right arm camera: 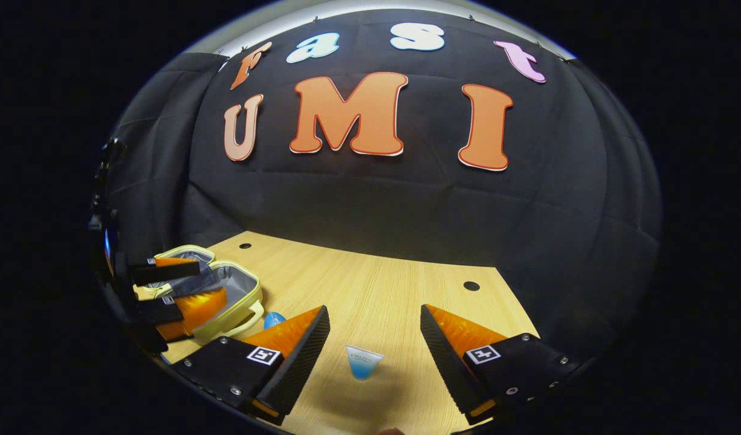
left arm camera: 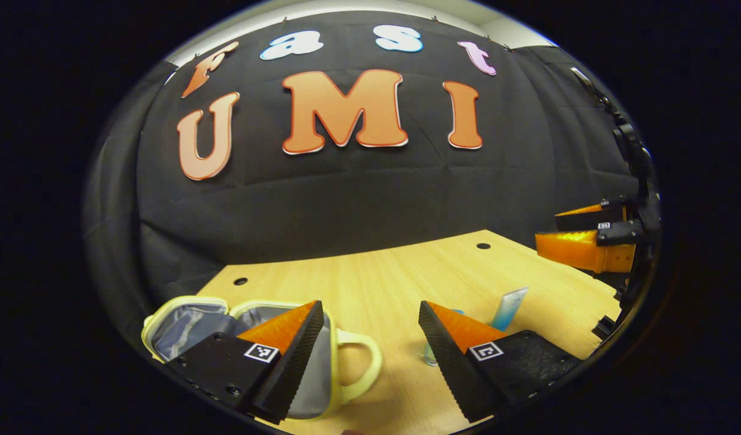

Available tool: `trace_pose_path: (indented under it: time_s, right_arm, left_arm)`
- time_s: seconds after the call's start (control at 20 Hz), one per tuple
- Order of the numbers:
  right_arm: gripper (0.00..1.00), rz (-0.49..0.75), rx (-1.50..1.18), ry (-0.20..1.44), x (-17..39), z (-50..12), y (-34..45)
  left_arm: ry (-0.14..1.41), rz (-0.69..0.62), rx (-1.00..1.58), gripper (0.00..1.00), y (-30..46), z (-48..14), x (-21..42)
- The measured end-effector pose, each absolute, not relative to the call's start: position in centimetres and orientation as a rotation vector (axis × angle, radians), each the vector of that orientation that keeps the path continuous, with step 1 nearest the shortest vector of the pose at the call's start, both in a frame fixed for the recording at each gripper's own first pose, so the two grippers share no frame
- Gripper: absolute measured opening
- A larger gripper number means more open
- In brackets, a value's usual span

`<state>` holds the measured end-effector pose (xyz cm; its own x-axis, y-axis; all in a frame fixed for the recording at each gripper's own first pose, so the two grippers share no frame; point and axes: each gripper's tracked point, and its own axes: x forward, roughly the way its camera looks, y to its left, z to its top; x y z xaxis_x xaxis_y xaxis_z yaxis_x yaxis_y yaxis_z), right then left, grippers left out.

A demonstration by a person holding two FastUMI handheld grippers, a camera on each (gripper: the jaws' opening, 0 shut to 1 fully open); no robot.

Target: First open the suitcase, pack the skin care products into it, and then close the suitcase.

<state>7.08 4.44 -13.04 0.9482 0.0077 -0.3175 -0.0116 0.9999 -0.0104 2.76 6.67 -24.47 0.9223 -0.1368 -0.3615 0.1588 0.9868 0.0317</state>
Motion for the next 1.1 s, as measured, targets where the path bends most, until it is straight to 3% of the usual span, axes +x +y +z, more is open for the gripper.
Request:
trace_pose_path:
  time_s: [0.3,0.75,0.85,0.9,0.95,1.1]
  right_arm:
    - [0.96,0.055,-0.032,0.342,6.8,-15.1,4.1]
    - [0.96,0.084,-0.045,0.344,6.7,-19.0,3.1]
    - [0.96,0.100,-0.046,0.351,6.8,-20.2,3.3]
    - [0.96,0.107,-0.043,0.359,6.9,-20.8,3.4]
    - [0.96,0.118,-0.035,0.369,6.9,-21.6,3.7]
    - [0.96,0.125,-0.017,0.424,6.8,-25.2,4.1]
  left_arm:
    - [0.399,-0.201,0.028,0.99,1.4,-28.5,1.7]
    - [0.465,-0.214,0.011,0.97,-1.7,-35.8,4.8]
    - [0.493,-0.232,0.003,0.91,-2.3,-37.1,5.2]
    - [0.505,-0.239,0.002,0.81,-2.5,-37.6,5.4]
    - [0.512,-0.246,0.006,0.77,-2.7,-38.0,5.7]
    - [0.488,-0.277,0.066,0.47,-3.0,-38.1,5.6]
